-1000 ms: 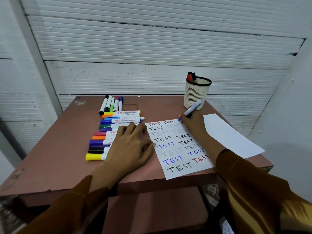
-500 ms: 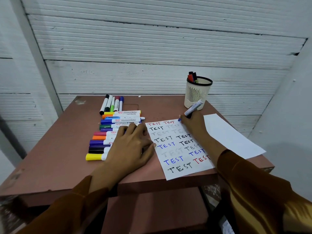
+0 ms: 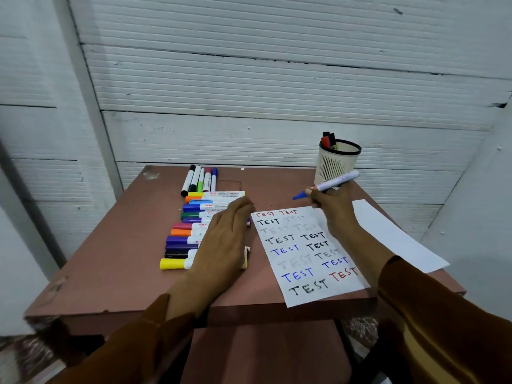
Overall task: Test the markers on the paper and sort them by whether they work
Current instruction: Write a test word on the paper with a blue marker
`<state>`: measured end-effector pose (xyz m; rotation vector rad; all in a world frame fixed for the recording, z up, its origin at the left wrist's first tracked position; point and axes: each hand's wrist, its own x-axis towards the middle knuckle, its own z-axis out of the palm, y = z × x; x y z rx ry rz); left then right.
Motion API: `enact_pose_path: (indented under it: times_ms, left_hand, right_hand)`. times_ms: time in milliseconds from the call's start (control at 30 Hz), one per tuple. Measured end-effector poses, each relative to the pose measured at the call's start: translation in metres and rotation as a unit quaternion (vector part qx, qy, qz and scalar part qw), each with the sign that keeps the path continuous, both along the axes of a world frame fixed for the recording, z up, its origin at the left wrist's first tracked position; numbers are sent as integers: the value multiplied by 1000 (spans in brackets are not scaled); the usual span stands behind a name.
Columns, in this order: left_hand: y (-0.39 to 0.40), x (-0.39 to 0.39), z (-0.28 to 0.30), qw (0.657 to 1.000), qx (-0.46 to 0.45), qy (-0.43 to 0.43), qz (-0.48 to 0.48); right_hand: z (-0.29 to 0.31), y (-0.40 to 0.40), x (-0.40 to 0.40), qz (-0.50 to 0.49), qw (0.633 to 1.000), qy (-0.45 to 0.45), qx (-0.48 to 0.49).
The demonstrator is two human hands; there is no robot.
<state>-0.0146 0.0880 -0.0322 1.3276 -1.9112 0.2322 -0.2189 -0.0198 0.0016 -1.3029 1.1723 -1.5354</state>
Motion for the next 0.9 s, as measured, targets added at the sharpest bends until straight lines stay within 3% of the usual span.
enact_pose_path:
  times_ms: [200,267,333,400,767,900]
  left_hand:
    - [3,-1,6,993,-9,114,-5]
    - [-3,-1,3,996,-35,74,36]
    - [-10,2,-8,997,-35,47,50]
    - [-11,3,-10,995,-17,77,60]
    - [-13,7,-10,996,-71,38,25]
    - [-10,9,-7,994,-79,69,33]
  right_hand:
    - [12,41,32,147,978,-148,21]
    - [11,49,39,172,971,-164,31]
    - [11,55,43,188,970,-155,28]
    - [10,60,45,195,969,-149,24]
    - [4,60,43,224,967,-118,20]
    - [4,51,30,217,976,-26,-10]
